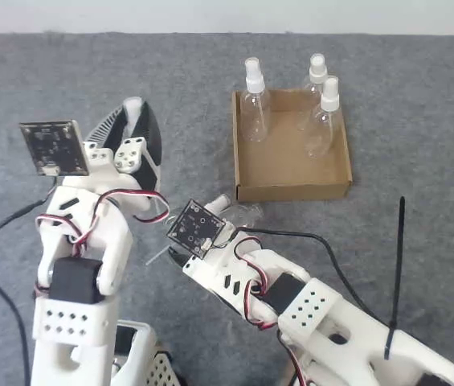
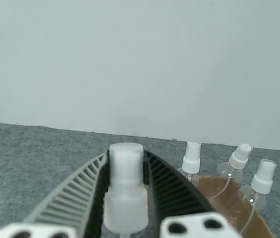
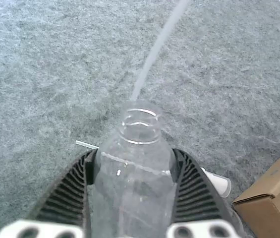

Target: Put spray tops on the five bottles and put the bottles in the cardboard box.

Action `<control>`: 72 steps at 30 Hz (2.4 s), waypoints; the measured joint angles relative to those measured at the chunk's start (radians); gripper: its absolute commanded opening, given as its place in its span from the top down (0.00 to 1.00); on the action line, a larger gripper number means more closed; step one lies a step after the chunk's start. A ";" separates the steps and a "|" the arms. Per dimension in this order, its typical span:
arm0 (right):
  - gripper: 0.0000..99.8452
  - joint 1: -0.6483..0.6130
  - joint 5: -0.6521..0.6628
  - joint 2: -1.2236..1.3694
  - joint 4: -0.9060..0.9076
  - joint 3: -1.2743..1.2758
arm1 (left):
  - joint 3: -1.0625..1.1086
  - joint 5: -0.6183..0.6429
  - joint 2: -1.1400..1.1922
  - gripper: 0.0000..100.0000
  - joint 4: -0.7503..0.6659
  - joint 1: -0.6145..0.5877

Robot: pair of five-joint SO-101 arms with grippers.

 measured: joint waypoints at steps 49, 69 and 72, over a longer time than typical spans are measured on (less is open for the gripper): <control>0.99 0.046 -0.152 0.000 -0.459 0.183 | 0.048 -0.074 -0.206 0.95 0.256 0.147; 0.99 0.046 -0.155 0.000 -0.459 0.183 | 0.002 -0.146 -0.199 0.89 0.261 0.048; 0.99 0.046 -0.155 0.000 -0.459 0.183 | -0.055 -0.163 -0.080 0.90 0.261 0.015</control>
